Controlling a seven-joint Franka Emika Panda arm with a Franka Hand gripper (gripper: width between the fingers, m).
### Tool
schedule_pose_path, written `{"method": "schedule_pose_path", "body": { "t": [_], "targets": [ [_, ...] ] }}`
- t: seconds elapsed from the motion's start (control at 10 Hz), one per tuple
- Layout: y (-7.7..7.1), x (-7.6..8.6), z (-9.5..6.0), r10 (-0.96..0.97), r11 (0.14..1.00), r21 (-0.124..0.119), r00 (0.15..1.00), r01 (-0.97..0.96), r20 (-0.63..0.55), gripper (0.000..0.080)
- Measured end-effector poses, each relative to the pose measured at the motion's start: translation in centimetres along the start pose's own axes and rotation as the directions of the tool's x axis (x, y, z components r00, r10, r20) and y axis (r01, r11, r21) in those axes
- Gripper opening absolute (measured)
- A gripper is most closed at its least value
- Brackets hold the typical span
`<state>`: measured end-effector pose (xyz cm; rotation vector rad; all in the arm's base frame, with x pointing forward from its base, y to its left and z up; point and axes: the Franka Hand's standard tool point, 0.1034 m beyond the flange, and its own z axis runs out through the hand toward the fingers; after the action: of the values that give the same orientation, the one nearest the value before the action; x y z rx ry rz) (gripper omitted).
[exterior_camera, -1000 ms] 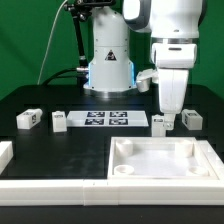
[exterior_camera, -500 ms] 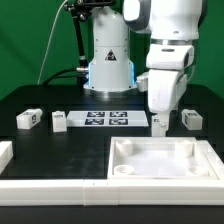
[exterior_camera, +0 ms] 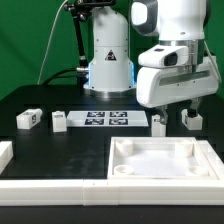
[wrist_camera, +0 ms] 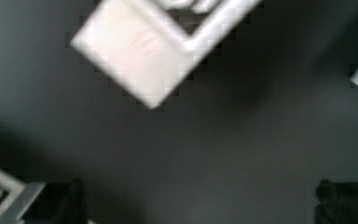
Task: Assemble one leg
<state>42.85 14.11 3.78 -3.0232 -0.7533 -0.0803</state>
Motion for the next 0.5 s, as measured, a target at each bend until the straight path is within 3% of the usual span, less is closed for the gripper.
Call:
{"method": "schedule_pose_path", "body": {
  "t": [0.2, 0.5],
  "targets": [
    [-1.8, 0.0, 0.0, 0.263, 0.964, 0.034, 0.965, -0.263, 0.007, 0.0649],
    [-2.1, 0.2, 0.0, 0.36, 0.932, 0.043, 0.933, -0.36, 0.013, 0.0649]
  ]
}}
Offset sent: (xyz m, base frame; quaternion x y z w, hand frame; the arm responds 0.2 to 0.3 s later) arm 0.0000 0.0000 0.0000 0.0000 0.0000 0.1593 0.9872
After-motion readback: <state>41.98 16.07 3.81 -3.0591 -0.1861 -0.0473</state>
